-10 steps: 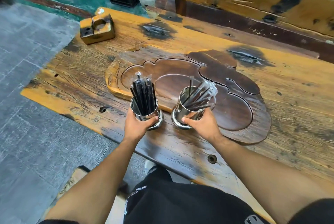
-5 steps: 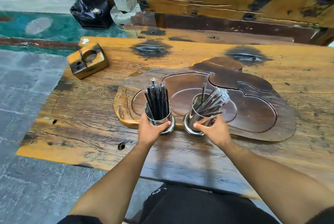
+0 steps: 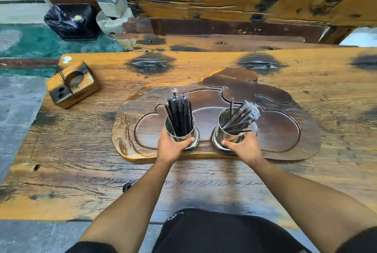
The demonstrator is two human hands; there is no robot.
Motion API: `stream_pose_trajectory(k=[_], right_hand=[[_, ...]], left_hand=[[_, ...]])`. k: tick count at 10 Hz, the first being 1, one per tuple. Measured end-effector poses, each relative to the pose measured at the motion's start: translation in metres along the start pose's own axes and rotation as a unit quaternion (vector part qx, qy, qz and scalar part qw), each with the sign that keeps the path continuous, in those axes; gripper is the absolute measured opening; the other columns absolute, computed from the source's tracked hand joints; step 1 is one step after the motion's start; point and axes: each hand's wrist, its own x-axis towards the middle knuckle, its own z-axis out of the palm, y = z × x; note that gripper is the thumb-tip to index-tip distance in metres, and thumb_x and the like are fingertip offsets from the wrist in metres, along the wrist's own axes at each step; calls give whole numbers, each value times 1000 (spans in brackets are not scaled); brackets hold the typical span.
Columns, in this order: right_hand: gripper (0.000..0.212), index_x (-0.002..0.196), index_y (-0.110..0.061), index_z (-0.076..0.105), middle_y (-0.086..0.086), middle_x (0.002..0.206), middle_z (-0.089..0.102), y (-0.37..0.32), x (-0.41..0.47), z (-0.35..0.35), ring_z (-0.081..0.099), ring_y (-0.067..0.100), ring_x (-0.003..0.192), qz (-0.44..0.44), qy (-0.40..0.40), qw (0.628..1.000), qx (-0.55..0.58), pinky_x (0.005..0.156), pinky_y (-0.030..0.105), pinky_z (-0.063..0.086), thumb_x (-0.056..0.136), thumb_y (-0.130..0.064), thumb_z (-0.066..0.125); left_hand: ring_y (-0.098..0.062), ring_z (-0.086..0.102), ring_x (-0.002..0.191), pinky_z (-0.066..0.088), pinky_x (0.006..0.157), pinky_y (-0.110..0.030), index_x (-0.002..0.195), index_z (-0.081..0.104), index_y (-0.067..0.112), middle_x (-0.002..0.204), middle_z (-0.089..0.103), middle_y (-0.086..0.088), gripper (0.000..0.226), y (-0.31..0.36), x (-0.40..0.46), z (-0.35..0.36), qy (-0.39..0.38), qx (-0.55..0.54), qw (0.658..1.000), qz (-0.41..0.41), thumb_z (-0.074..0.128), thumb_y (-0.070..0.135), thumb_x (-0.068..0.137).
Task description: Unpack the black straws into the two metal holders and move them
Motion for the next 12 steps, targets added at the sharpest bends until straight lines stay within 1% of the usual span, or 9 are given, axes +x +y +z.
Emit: stream_pose_trajectory(k=[1, 2, 5, 6, 7, 8, 10, 11, 12], right_hand=[[49, 102, -14, 73, -14, 88, 78, -4, 16, -8, 72, -7, 83, 22, 3, 1000, 22, 89, 24, 58, 63, -36, 94], [51, 105, -14, 72, -14, 90, 78, -3, 30, -10, 71, -10, 84, 17, 2, 1000, 13, 86, 13, 55, 63, -34, 94], [70, 112, -24, 65, -15, 103, 74, 8, 63, -11, 69, -4, 96, 31, 9, 999, 8, 93, 20, 54, 52, -49, 91], [69, 116, -20, 64, -17, 103, 73, 12, 68, -13, 67, -12, 95, 44, 11, 999, 20, 94, 14, 53, 57, -37, 97], [66, 119, -13, 62, -21, 100, 69, 16, 69, -14, 60, -27, 87, 55, 7, 997, 47, 81, -6, 42, 64, -17, 98], [68, 121, -11, 63, -17, 104, 71, 21, 70, -12, 61, -25, 92, 52, 18, 997, 57, 83, -5, 42, 63, -17, 98], [76, 122, -22, 67, -19, 115, 69, 30, 72, -9, 65, -9, 106, 39, 1, 999, 17, 103, 14, 48, 56, -47, 95], [82, 126, -28, 63, -12, 124, 59, 35, 70, -9, 62, 7, 116, 40, -16, 999, -21, 110, 29, 47, 53, -54, 91], [81, 133, -26, 55, -4, 131, 58, 29, 61, -10, 58, 19, 125, 52, -15, 998, -33, 113, 35, 45, 62, -44, 90]], left_hand=[[-5, 65, 116, 49, 110, -35, 134, 52, 26, 123, 70, 13, 96, 8, 17, 18, -23, 14, 1000, -1, 99, 38, 50], [-4, 65, 117, 49, 110, -35, 135, 51, 31, 124, 69, 16, 98, 12, 28, 28, -35, 24, 999, 6, 98, 40, 49], [-6, 62, 120, 48, 109, -30, 133, 48, 37, 129, 65, 12, 96, 20, 54, 55, -55, 66, 996, 13, 97, 43, 51], [-7, 60, 121, 46, 107, -25, 134, 46, 37, 131, 63, 10, 95, 21, 56, 59, -56, 83, 995, 23, 96, 43, 53], [-8, 59, 124, 47, 110, -31, 136, 45, 35, 133, 62, 10, 99, 18, 61, 61, -45, 89, 995, 23, 95, 50, 52], [-9, 59, 125, 48, 111, -35, 138, 45, 33, 133, 61, 10, 102, 17, 63, 63, -45, 96, 994, 18, 94, 53, 51], [-14, 60, 121, 51, 107, -40, 134, 49, 31, 126, 59, 6, 100, 8, 64, 64, -46, 113, 992, -11, 92, 60, 48], [-14, 59, 122, 49, 110, -39, 140, 46, 31, 131, 54, 5, 108, -4, 59, 60, -48, 96, 994, -29, 92, 62, 48], [-15, 56, 126, 47, 112, -39, 144, 42, 30, 139, 50, 4, 111, -13, 53, 60, -47, 89, 994, -43, 90, 61, 49]])
